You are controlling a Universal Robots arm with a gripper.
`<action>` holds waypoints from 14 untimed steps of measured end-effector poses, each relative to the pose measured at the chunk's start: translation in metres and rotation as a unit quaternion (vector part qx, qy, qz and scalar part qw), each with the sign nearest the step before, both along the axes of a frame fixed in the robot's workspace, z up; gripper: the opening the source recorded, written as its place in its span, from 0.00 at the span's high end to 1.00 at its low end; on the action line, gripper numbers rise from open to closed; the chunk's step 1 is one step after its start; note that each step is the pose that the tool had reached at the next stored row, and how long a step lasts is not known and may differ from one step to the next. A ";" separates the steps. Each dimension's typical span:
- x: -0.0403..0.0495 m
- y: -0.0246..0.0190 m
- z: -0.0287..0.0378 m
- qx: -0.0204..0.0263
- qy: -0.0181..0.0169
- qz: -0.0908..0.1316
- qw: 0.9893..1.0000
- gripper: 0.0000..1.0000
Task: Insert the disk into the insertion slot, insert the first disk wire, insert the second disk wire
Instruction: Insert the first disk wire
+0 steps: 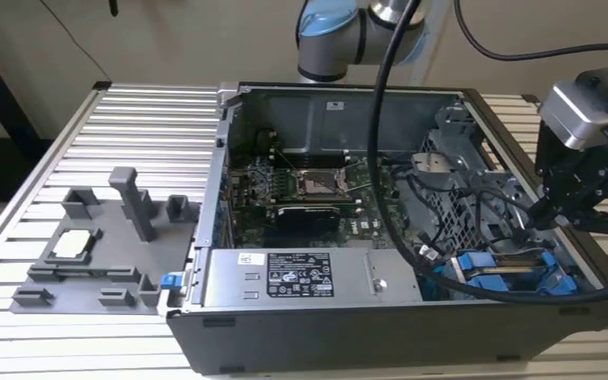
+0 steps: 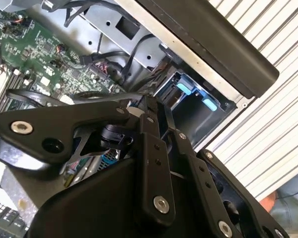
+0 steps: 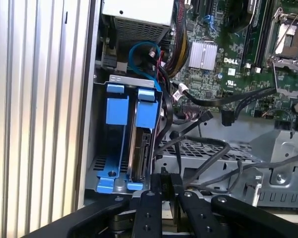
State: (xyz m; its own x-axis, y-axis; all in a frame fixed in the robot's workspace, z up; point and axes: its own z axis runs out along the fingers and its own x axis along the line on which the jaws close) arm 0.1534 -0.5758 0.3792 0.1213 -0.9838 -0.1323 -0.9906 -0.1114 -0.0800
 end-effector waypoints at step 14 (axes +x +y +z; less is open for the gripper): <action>0.0108 0.0000 -0.0051 -0.002 0.020 -0.008 1.000 0.81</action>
